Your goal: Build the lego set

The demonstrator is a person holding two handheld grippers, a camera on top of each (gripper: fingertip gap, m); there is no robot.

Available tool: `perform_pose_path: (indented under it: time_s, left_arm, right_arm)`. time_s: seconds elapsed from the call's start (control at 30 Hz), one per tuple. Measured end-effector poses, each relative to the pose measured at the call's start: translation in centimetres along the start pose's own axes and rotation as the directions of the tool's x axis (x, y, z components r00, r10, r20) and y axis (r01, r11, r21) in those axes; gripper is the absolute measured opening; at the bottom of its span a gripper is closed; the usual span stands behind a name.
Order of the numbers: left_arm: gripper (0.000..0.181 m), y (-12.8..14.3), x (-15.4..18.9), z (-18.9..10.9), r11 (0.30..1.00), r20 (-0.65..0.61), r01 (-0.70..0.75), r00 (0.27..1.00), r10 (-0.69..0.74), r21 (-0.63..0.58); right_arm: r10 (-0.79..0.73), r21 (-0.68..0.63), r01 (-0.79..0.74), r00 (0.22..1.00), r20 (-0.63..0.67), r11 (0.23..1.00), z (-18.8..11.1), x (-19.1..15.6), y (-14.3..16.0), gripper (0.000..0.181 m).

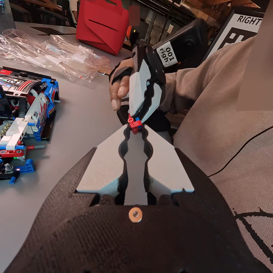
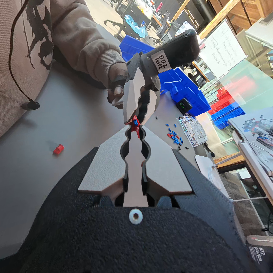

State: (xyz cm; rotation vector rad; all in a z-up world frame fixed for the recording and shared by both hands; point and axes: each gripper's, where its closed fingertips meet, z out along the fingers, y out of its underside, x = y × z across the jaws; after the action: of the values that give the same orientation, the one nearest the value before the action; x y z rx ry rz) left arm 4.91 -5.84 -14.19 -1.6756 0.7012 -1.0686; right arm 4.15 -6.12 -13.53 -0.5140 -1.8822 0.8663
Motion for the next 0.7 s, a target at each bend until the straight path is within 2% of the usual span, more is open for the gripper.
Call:
perform_pose_path:
  time_s: [0.1,0.23,0.33,0.43,0.53,0.7]
  left_arm:
    - [0.014,0.0,0.2,0.1,0.999,-0.026,0.041,0.999,-0.041,0.005]
    - [0.014,0.0,0.5,0.1,0.986,-0.097,0.166,0.982,-0.164,0.015]
    - [0.014,-0.1,0.7,0.0,0.951,-0.177,0.309,0.937,-0.301,0.017]
    - [0.013,0.4,0.6,0.2,0.915,-0.205,0.404,0.894,-0.397,-0.011]
    - [0.013,0.6,0.3,0.2,0.931,-0.170,0.366,0.916,-0.362,-0.012]
    - [0.013,0.9,-0.3,0.4,0.994,-0.005,0.096,0.995,-0.096,-0.044]
  right_arm:
    - [-0.078,-0.008,0.078,0.997,-0.018,0.997,0.2,0.0,-0.2,0.007]
    - [-0.209,-0.035,0.207,0.977,-0.041,0.978,0.4,-0.1,-0.5,0.003]
    - [-0.311,-0.058,0.308,0.949,-0.054,0.950,0.4,-0.1,-0.7,0.003]
    - [-0.335,-0.098,0.333,0.942,-0.006,0.938,0.6,-0.5,-0.1,0.002]
    - [-0.127,-0.099,0.129,0.991,0.031,0.987,0.6,-0.5,0.3,0.001]
    - [0.207,-0.100,-0.197,0.972,0.109,0.975,0.6,-0.7,0.8,0.002]
